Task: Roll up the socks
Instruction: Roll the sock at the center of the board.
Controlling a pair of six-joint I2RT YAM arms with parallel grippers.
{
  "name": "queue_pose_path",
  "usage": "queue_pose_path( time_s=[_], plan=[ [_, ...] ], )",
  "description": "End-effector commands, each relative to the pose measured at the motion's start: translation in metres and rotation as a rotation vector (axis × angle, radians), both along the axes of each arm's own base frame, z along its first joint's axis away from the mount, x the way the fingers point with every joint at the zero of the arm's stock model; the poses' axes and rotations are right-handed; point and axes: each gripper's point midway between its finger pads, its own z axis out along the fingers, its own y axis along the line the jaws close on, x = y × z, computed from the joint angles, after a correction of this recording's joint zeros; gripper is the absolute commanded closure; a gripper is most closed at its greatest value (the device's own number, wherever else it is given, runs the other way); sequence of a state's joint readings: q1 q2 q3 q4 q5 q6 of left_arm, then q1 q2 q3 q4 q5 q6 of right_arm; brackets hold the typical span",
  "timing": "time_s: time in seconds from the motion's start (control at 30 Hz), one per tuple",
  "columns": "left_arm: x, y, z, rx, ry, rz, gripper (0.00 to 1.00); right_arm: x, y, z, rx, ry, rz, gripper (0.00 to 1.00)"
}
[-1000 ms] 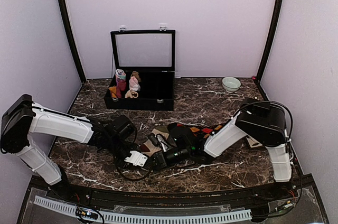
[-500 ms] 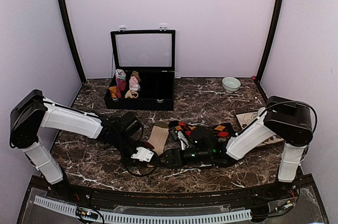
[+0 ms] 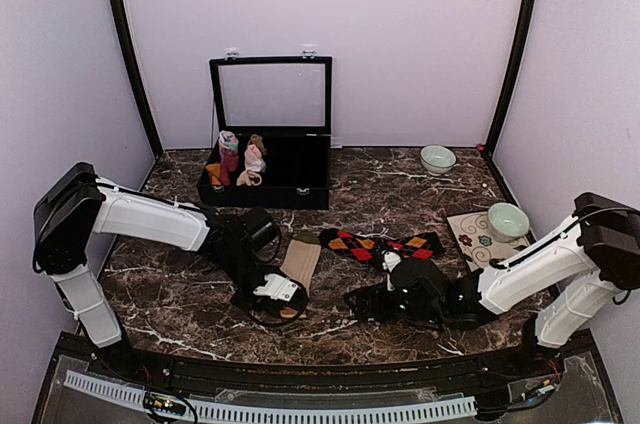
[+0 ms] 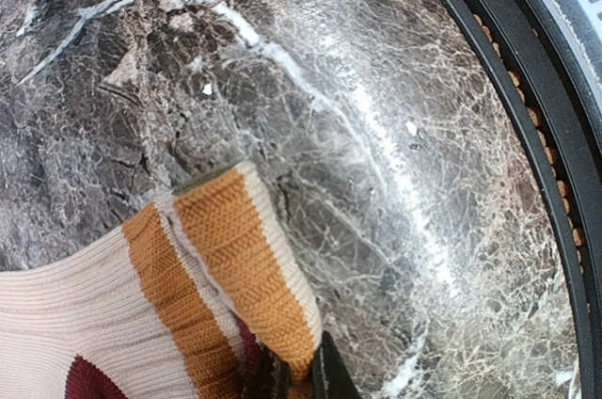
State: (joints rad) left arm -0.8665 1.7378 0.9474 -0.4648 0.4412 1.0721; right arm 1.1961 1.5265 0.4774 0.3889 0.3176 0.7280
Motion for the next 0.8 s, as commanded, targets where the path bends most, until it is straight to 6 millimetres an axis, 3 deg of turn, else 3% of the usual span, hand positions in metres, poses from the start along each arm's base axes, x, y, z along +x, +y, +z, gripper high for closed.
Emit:
queue_pose_path(
  time_s=[0.0,0.03,0.1,0.17,0.3,0.53,0.77],
  plan=[
    [-0.043,0.052,-0.036,0.270,0.197,-0.024,1.00,0.011,-0.017,0.014,0.070,-0.080,-0.083,0.01],
    [-0.044,0.052,-0.037,0.284,0.220,-0.022,1.00,0.016,-0.027,0.009,0.087,-0.049,-0.152,0.01],
    [-0.048,0.050,-0.036,0.294,0.270,-0.016,1.00,0.011,-0.023,0.006,0.050,-0.067,-0.108,0.02],
    [-0.051,0.048,-0.034,0.299,0.318,-0.009,1.00,-0.007,-0.009,0.014,0.005,-0.186,0.012,0.05],
    [-0.058,0.047,-0.031,0.333,0.434,0.013,1.00,-0.046,0.019,0.024,-0.159,-0.456,0.245,0.01],
    [-0.052,0.042,-0.021,0.371,0.672,0.107,1.00,-0.081,0.069,0.029,-0.309,-0.631,0.564,0.17],
    [-0.045,0.042,-0.032,0.406,0.687,0.133,1.00,-0.100,0.112,0.028,-0.391,-0.769,0.780,0.24]
  ],
)
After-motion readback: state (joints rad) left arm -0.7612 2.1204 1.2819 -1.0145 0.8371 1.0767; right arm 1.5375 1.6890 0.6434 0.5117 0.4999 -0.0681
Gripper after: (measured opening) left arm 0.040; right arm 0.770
